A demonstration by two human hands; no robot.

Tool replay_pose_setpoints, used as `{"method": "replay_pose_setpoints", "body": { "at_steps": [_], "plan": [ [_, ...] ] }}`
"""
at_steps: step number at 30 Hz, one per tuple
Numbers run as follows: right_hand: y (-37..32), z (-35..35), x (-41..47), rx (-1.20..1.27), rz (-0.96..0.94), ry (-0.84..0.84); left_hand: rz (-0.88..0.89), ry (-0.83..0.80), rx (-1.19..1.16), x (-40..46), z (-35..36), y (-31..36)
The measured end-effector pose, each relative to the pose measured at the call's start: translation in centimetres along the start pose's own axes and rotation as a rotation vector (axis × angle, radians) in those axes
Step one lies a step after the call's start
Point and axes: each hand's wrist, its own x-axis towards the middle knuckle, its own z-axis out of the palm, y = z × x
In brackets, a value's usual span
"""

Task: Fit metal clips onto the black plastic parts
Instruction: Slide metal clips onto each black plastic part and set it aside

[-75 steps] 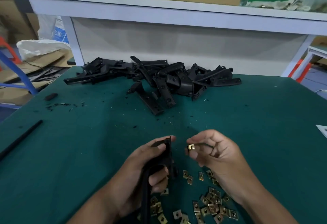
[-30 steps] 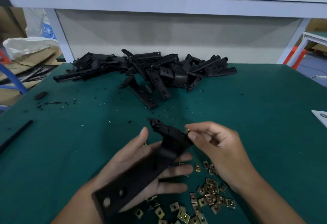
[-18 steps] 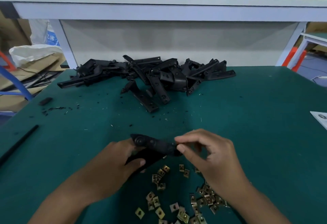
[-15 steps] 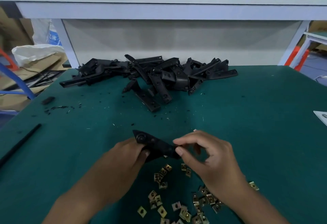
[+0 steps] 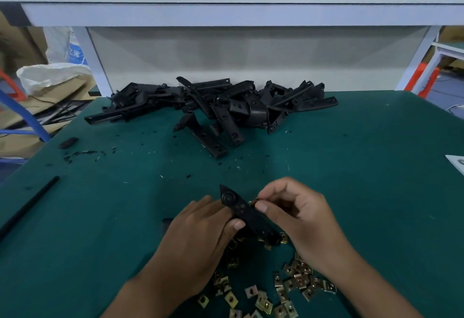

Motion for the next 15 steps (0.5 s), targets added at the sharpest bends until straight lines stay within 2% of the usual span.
{"method": "replay_pose_setpoints", "body": {
  "at_steps": [6,15],
  "plan": [
    [-0.28,-0.06,-0.07,0.100,0.014,0.016,0.029,0.022,0.021,0.13,0.29,0.06],
    [-0.34,0.01,-0.13,0.103,-0.002,0.012,0.079,0.066,0.071,0.23,0.55,0.17]
  ]
}}
